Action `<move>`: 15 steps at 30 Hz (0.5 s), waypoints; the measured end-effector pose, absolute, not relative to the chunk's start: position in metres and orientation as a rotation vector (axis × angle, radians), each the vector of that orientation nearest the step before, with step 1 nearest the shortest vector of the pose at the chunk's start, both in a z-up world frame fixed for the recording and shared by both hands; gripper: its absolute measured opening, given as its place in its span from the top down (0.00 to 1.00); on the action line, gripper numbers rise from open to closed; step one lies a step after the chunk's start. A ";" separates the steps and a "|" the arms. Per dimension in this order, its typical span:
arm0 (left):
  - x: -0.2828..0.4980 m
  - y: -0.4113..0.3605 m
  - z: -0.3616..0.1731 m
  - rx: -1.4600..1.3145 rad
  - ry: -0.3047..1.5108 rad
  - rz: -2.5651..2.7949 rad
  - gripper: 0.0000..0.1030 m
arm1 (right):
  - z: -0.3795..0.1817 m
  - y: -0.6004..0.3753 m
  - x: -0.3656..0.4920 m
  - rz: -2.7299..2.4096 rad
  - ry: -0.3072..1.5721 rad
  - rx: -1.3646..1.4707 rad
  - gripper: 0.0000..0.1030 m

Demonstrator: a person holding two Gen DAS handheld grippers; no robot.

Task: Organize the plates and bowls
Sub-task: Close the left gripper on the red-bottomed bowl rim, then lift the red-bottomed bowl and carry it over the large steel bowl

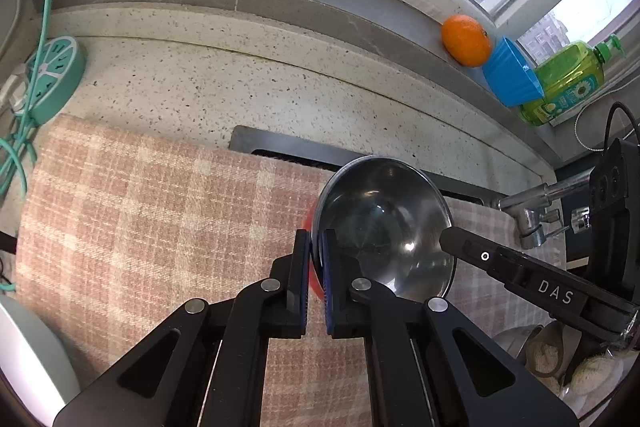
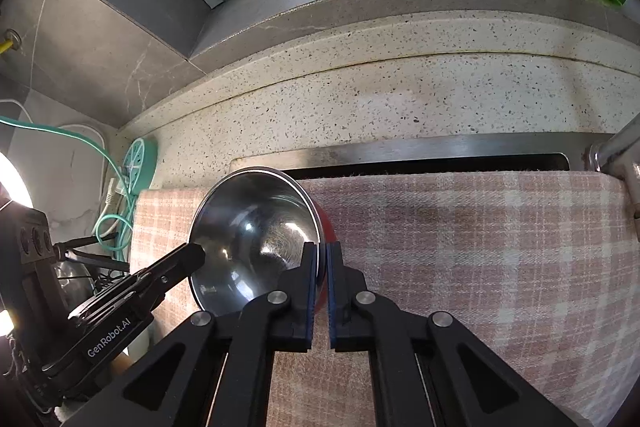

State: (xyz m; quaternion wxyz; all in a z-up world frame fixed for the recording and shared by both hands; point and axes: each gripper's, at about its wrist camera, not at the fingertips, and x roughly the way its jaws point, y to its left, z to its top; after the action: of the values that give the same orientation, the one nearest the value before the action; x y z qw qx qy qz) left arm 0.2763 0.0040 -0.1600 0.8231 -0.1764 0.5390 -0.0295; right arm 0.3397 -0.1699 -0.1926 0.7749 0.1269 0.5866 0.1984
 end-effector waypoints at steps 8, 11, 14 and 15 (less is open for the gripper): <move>0.271 0.003 -0.156 -0.372 1.144 -0.061 0.96 | -0.185 -0.174 0.332 0.432 1.265 0.281 0.96; 0.269 0.002 -0.151 -0.370 1.137 -0.065 0.96 | -0.181 -0.177 0.327 0.435 1.262 0.290 0.96; 0.264 -0.001 -0.145 -0.361 1.130 -0.070 0.96 | -0.176 -0.181 0.323 0.434 1.258 0.292 0.96; 0.263 -0.002 -0.144 -0.357 1.128 -0.073 0.96 | -0.174 -0.182 0.322 0.435 1.257 0.292 0.96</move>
State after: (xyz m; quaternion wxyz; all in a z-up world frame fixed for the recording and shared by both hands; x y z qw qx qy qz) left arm 0.2627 -0.0025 -0.1435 0.8295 -0.1683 0.5314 -0.0346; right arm 0.3220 -0.1822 -0.1745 0.7770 0.1351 0.5811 0.2010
